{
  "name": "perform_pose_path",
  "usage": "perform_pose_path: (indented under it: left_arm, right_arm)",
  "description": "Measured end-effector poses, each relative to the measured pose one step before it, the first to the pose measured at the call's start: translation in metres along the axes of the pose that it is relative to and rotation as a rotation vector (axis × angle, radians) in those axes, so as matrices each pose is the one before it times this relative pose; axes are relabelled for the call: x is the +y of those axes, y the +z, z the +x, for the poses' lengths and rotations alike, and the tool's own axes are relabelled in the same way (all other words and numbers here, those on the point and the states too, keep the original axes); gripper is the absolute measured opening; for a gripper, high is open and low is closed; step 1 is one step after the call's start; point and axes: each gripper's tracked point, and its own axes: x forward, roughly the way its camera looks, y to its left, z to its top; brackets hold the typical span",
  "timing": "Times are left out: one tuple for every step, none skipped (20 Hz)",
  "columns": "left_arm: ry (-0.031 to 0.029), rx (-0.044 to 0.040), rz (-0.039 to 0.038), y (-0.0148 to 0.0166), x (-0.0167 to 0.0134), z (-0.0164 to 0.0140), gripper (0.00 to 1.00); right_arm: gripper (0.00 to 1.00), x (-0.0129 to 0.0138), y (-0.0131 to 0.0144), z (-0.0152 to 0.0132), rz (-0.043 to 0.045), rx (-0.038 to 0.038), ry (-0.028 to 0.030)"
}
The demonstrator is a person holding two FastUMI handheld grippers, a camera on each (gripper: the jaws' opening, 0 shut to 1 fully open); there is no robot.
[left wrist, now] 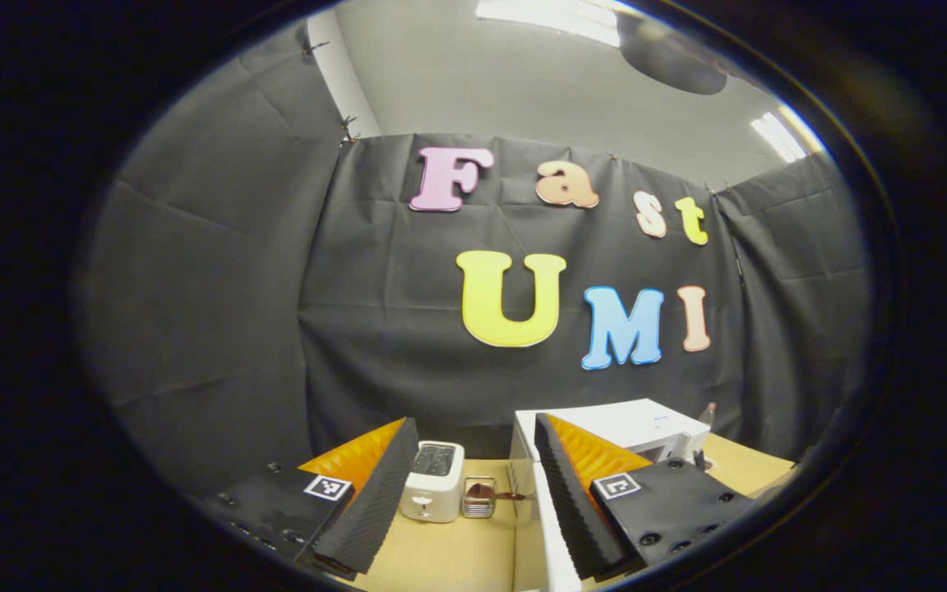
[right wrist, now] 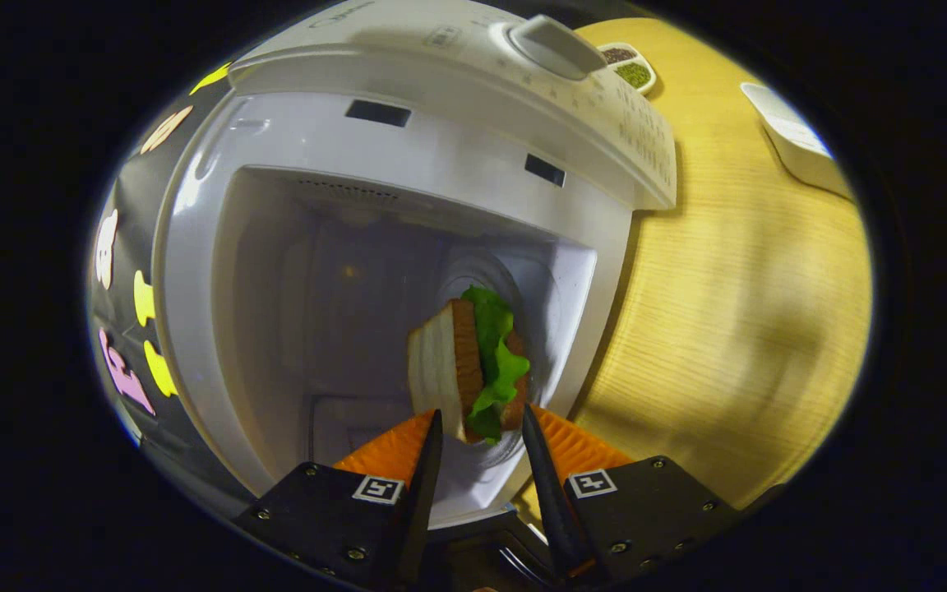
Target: Open the microwave oven with the left hand, put the food in, and close the microwave oven.
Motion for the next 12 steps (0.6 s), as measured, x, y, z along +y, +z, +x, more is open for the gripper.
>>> perform_pose_path:
  left_arm:
    - [-0.01106, -0.00332, -0.00356, 0.00114, -0.00468, 0.00332, 0.90]
    - [-0.01458, -0.00497, -0.00934, 0.00001, -0.00609, 0.00199, 0.90]
    - [-0.01584, -0.00309, -0.01114, -0.00093, -0.00710, 0.00397, 0.90]
    - [-0.01432, -0.00055, -0.00840, -0.00080, -0.00680, 0.00319, 0.91]
    - [-0.01340, -0.00073, -0.00574, -0.00121, -0.00540, 0.00653, 0.90]
    - [-0.01463, -0.00213, -0.00551, -0.00250, -0.00742, 0.00259, 0.90]
    - [-0.01732, -0.00242, -0.00543, -0.00001, -0.00858, 0.00266, 0.90]
    - [-0.01728, -0.00033, -0.00390, -0.00063, -0.00929, 0.00345, 0.90]
    - [-0.01427, -0.00002, 0.00055, -0.00297, -0.00768, 0.00318, 0.90]
    - [-0.01009, 0.00143, 0.00239, -0.00208, -0.00554, 0.00259, 0.89]
    - [-0.00857, 0.00260, 0.00044, -0.00169, -0.00629, 0.00283, 0.89]
    - [-0.00611, 0.00051, -0.00175, -0.00189, -0.00560, 0.00250, 0.89]
  right_arm:
    - [0.58, 0.00074, 0.00147, -0.01059, -0.03830, 0.00077, 0.00314]
    - [0.58, 0.00076, 0.00082, -0.00859, -0.04274, 0.00495, 0.00396]
    - [0.58, -0.00021, -0.00116, -0.00968, -0.04616, 0.00991, -0.00424]
    - [0.58, 0.00180, 0.00066, -0.01028, -0.03996, 0.00469, 0.00972]
    - [0.58, 0.00258, 0.00065, -0.01000, -0.03562, 0.00024, 0.00560]
    - [0.58, 0.00242, 0.00186, -0.00837, -0.02737, -0.00404, 0.00581]
    - [0.58, 0.00399, 0.00183, -0.00916, -0.02653, -0.00414, 0.00752]
    - [0.58, 0.00471, 0.00417, -0.01096, -0.03581, -0.00618, 0.00710]
    - [0.58, 0.00513, 0.00471, -0.01244, -0.04431, -0.00990, 0.00797]
    - [0.58, 0.00440, 0.00786, -0.01427, -0.05322, -0.01586, 0.00712]
    - [0.59, 0.00584, 0.00915, -0.01415, -0.06070, -0.02256, 0.01486]
    - [0.58, 0.00142, 0.01260, -0.01552, -0.06787, -0.03432, -0.00952]
